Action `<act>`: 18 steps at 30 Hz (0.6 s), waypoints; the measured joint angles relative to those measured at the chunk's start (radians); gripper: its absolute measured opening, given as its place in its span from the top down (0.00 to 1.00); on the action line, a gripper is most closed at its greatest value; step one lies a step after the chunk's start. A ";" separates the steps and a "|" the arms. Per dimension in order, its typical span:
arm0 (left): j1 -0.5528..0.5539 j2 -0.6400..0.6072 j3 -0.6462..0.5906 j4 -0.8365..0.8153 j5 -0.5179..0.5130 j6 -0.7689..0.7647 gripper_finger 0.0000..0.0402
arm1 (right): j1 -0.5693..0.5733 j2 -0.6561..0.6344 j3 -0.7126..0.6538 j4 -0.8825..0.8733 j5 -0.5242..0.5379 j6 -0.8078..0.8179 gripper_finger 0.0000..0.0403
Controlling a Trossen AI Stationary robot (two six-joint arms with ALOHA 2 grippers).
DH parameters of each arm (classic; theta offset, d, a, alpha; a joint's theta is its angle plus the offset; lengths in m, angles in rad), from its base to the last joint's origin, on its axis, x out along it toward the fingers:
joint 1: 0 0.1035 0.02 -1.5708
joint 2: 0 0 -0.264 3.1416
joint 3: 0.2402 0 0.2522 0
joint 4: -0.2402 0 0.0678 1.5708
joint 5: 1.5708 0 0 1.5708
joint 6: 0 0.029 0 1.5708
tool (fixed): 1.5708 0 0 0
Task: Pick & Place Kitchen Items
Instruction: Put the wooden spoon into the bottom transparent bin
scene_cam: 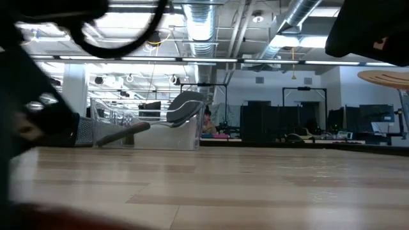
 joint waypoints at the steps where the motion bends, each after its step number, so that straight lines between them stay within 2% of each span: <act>1: 0.010 0.000 0.000 -0.001 -0.003 0.016 1.00 | 0.000 0.000 0.000 0.000 0.000 0.000 1.00; 18: 0.125 0.000 -0.003 0.010 -0.006 0.156 1.00 | 0.006 0.000 0.000 0.000 -0.005 0.000 1.00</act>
